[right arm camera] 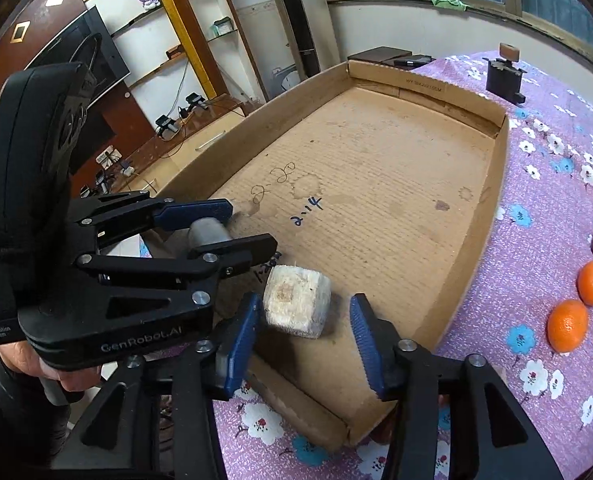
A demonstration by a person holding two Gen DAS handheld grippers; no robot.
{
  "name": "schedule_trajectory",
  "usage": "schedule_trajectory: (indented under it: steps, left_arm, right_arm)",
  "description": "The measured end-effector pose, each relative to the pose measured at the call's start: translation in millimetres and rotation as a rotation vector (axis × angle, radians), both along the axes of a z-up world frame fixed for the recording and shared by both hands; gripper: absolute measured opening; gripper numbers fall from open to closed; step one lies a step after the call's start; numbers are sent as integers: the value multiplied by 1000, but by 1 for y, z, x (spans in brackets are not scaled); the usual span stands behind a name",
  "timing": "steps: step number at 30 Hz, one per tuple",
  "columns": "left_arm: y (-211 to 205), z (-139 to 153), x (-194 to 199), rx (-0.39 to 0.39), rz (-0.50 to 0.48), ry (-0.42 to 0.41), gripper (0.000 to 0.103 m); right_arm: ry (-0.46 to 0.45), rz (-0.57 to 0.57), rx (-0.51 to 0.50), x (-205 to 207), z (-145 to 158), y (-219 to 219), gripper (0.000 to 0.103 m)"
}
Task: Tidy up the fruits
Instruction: 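Open both grippers to drop the white pieces into the tray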
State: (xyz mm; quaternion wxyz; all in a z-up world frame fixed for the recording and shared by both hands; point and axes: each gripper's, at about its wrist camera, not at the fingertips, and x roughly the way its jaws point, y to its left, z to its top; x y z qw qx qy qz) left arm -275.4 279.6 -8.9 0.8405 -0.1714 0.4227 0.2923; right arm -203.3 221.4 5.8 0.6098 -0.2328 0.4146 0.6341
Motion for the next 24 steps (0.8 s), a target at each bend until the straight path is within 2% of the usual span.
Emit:
schedule_trajectory:
  steps: [2, 7, 13, 24]
  left_arm:
    - [-1, 7, -5, 10, 11, -14, 59]
    - [-9, 20, -11, 18, 12, -50, 59]
    - [-25, 24, -2, 8, -30, -66, 59]
    - [-59, 32, 23, -8, -119, -94, 59]
  right_arm:
    - [1, -3, 10, 0, 5, -5, 51]
    - [9, -23, 53, 3, 19, -28, 51]
    - [23, -98, 88, 25, 31, -62, 51]
    - [29, -245, 86, 68, 26, -116, 51]
